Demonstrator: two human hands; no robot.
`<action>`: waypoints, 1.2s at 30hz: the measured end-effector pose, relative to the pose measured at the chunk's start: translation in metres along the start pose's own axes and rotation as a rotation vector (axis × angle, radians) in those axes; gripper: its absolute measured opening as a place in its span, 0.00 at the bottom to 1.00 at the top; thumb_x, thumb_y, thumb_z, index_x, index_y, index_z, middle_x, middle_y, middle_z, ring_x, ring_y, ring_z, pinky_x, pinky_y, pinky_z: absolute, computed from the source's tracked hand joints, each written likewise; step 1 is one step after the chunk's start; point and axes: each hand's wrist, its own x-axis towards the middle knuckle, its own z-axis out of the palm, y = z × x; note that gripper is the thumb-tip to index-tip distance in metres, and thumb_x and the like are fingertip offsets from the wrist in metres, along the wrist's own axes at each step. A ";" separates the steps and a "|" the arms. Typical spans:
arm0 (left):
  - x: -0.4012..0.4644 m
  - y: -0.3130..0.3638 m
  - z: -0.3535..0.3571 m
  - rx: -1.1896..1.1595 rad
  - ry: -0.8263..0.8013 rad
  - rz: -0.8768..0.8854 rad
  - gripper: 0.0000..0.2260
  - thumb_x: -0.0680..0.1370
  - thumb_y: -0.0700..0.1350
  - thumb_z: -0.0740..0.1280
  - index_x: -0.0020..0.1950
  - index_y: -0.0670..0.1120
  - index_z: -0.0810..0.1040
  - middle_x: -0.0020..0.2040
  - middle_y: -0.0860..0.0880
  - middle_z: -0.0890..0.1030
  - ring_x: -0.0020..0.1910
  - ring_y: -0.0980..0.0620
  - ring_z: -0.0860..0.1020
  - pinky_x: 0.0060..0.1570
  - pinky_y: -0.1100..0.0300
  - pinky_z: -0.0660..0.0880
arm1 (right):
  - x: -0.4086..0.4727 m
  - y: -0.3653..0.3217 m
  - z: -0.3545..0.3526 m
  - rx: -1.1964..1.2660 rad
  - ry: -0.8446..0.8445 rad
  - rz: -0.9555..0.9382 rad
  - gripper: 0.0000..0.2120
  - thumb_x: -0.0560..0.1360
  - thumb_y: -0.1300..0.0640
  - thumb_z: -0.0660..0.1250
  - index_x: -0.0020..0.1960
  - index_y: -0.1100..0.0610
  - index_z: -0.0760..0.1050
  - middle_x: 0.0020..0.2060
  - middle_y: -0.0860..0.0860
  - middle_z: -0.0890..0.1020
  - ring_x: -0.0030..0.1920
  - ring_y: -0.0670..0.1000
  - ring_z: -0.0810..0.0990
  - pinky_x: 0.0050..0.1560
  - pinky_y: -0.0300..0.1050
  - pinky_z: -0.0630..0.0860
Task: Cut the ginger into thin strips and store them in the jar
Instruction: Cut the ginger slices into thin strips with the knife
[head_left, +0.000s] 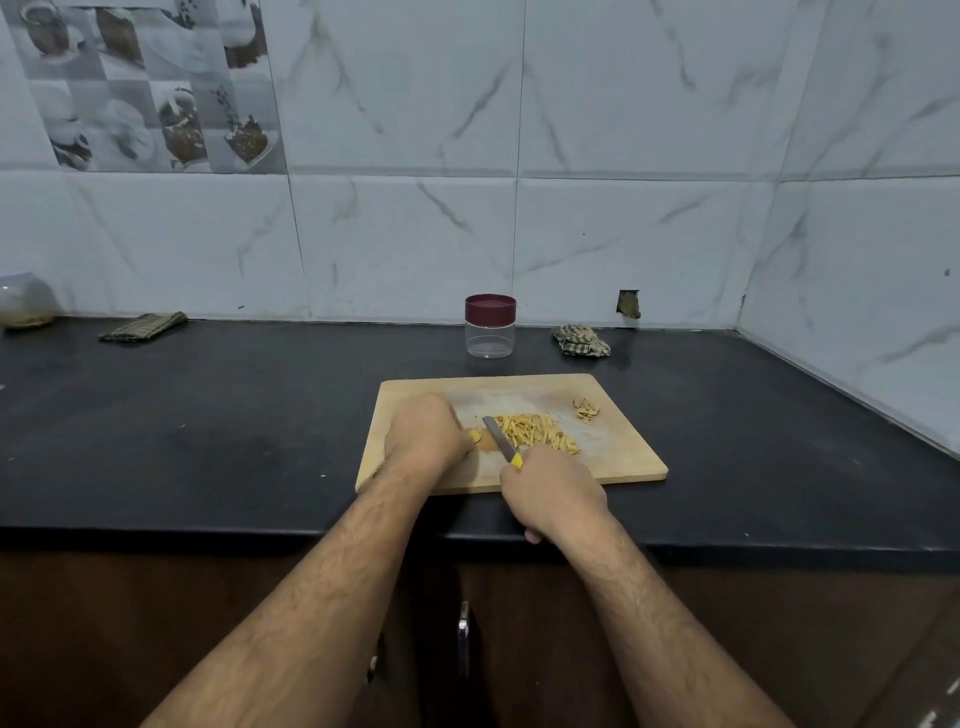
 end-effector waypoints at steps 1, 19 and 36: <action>-0.001 0.001 -0.001 0.014 0.021 -0.002 0.04 0.73 0.46 0.70 0.44 0.47 0.83 0.44 0.50 0.83 0.45 0.48 0.80 0.40 0.57 0.76 | 0.000 0.000 0.000 0.003 -0.005 0.003 0.15 0.80 0.52 0.54 0.58 0.56 0.75 0.23 0.49 0.79 0.26 0.48 0.80 0.38 0.41 0.75; 0.005 -0.007 -0.017 -0.018 -0.102 0.071 0.06 0.76 0.40 0.70 0.48 0.50 0.84 0.50 0.54 0.82 0.52 0.52 0.78 0.50 0.59 0.76 | -0.020 -0.007 -0.018 -0.091 -0.106 0.100 0.10 0.80 0.55 0.57 0.57 0.57 0.73 0.35 0.50 0.82 0.20 0.47 0.77 0.28 0.38 0.71; 0.010 -0.011 -0.008 -0.142 -0.134 0.069 0.14 0.74 0.46 0.73 0.59 0.54 0.82 0.61 0.53 0.80 0.59 0.52 0.77 0.60 0.56 0.74 | -0.012 -0.025 -0.022 -0.312 -0.057 0.030 0.13 0.81 0.56 0.57 0.60 0.56 0.76 0.53 0.52 0.80 0.50 0.54 0.76 0.50 0.47 0.73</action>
